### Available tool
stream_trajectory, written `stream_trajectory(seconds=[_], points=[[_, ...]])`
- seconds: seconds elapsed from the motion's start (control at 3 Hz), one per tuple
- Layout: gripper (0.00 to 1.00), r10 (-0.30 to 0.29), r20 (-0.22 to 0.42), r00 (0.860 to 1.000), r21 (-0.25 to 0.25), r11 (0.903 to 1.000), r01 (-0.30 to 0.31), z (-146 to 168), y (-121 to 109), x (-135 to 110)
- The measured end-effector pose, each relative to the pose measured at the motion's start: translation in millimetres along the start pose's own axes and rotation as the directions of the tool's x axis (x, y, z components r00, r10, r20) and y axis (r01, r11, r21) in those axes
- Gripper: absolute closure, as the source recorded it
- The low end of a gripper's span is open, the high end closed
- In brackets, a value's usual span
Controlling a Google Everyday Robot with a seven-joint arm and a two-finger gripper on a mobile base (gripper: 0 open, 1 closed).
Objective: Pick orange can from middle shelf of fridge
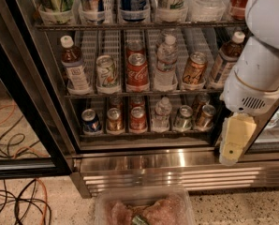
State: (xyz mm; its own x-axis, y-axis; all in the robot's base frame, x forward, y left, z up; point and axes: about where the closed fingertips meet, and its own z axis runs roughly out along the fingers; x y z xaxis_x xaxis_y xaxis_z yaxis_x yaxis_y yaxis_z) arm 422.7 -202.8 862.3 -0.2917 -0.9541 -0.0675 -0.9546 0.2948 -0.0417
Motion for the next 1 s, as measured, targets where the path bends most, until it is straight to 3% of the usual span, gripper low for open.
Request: stream_trajectory(seconds=[1.0], points=[[0.0, 0.019, -0.024, 1.0, 0.007, 0.9998, -0.019, 16, 5, -6]])
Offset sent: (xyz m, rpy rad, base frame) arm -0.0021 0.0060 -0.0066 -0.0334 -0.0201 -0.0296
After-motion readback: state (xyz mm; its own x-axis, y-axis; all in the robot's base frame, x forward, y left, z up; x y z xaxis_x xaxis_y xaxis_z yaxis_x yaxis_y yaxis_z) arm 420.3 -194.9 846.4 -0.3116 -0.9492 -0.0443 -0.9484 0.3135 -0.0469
